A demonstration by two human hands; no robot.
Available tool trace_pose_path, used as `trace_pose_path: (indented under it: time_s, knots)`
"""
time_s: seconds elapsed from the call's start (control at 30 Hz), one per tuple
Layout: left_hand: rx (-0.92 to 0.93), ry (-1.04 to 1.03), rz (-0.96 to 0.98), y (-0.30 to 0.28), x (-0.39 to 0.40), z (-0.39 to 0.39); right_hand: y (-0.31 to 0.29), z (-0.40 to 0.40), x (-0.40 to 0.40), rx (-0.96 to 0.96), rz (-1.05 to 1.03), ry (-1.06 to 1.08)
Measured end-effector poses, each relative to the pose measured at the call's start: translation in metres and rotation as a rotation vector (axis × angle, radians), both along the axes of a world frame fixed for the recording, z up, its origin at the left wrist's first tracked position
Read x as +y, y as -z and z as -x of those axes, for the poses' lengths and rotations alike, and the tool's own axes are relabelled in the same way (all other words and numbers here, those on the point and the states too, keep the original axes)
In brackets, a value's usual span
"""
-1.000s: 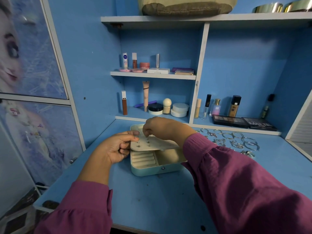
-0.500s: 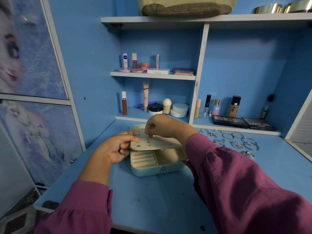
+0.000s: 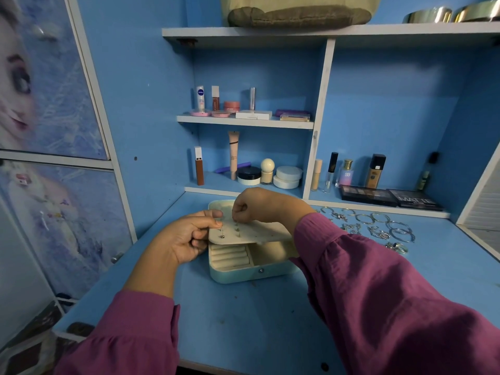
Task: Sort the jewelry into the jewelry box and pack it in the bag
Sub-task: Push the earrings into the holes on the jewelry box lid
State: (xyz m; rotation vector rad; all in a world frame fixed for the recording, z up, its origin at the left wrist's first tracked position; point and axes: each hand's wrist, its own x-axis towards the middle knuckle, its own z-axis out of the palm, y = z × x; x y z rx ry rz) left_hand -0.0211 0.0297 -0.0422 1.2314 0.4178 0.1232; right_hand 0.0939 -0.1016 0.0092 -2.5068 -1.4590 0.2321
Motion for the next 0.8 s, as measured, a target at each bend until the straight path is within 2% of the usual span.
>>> trace_pose_path:
  time_s: [0.33, 0.5, 0.63, 0.8]
  knots:
    - [-0.006, -0.016, -0.003, 0.0001, -0.0009, 0.0001, -0.0013, -0.0017, -0.005, 0.109, -0.066, 0.016]
    - [-0.002, -0.021, -0.007, 0.0007, -0.0003, -0.0002, -0.001, 0.0026, -0.0051, 0.012, -0.051, 0.006]
    - [-0.002, -0.012, -0.015, 0.0, -0.0007, 0.0004, -0.0029, 0.0043, -0.003, 0.004, -0.03, 0.009]
    - [0.004, -0.009, -0.028, 0.0002, 0.0002, 0.0002, 0.0045, 0.0047, -0.0054, -0.031, -0.122, 0.018]
